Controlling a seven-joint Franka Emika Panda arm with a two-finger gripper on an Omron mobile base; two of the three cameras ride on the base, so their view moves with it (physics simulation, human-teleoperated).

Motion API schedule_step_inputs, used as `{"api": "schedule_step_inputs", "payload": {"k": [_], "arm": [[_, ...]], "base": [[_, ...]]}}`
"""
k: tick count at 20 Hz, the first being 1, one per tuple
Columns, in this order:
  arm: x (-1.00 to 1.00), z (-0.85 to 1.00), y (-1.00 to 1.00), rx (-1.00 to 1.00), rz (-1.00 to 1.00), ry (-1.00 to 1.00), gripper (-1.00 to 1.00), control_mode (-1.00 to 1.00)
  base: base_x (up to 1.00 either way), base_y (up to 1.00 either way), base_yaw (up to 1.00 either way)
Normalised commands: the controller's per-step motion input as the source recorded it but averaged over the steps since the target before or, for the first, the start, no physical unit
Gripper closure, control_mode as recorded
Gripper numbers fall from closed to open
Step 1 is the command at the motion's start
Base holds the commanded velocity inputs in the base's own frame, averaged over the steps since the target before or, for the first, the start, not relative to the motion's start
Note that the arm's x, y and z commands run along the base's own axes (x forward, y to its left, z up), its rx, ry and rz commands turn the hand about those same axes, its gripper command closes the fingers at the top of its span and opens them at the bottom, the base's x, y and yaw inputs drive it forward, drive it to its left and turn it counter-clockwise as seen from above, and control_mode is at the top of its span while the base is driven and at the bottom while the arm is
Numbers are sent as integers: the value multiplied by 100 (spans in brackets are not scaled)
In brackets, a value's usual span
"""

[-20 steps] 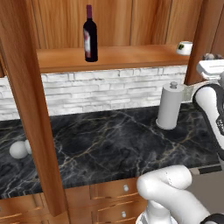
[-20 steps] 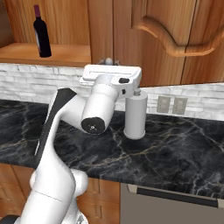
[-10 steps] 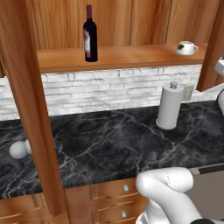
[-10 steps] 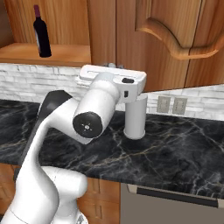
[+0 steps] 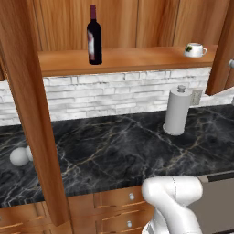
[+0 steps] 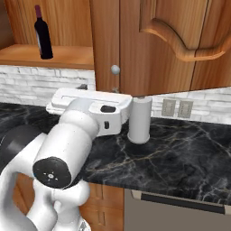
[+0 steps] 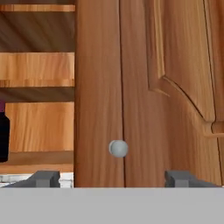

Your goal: Open the cabinet directly in front. Then move the wine and the mug to the dining counter with the candle on it.

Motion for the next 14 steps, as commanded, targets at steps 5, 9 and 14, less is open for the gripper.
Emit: {"api": "schedule_step_inputs", "payload": {"k": [5, 9, 14], "arm": [[-92, -8, 100, -28, 0, 0, -100, -100], [-23, 0, 100, -30, -7, -2, -100, -100], [37, 3, 100, -23, -27, -3, -100, -100]], "base": [[0, 0, 0], [0, 0, 0], [0, 0, 0]]}}
